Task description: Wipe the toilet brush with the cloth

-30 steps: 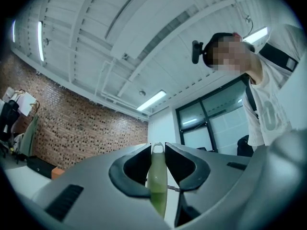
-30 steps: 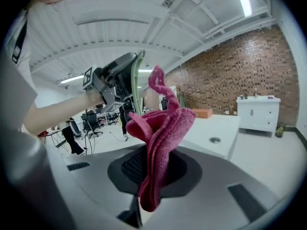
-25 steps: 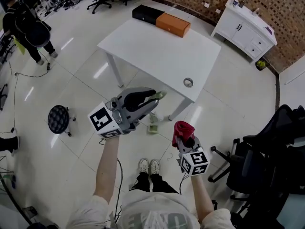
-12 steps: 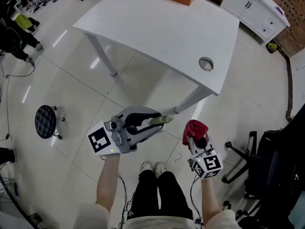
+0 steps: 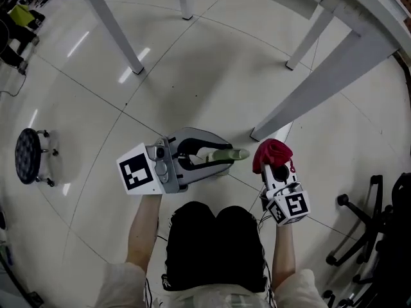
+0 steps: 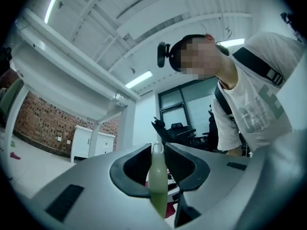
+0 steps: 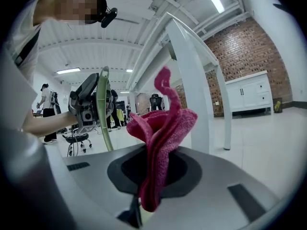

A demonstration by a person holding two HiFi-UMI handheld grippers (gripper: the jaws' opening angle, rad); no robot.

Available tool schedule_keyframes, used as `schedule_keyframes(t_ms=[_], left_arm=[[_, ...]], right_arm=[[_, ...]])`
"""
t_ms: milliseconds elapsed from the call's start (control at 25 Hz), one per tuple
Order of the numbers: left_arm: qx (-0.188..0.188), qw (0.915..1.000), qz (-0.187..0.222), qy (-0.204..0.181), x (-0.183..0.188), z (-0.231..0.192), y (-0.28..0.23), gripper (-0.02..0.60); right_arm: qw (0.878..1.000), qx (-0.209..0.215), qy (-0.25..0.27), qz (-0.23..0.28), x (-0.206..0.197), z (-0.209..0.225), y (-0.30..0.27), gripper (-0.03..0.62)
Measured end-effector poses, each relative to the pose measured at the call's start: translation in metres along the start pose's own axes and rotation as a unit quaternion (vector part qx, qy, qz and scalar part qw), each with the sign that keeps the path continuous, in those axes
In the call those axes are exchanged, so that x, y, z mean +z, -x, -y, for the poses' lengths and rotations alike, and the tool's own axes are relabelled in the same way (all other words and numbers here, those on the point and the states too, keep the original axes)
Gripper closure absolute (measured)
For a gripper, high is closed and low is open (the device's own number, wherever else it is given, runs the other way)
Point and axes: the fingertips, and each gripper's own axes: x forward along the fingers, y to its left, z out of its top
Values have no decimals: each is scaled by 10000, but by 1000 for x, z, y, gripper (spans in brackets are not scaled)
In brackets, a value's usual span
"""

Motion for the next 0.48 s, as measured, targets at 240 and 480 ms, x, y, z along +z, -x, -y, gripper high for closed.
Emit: schedule_keyframes(t_ms=[240,480], left_arm=[[122,9994,285,178,-1,-3,8,486],[75,9999,19,108,-4,1,9,486]], right_arm=[[9996,-190,-97,-201,-30,9,14,562],[9989,-221,-160,-370,-42,12,24,562]])
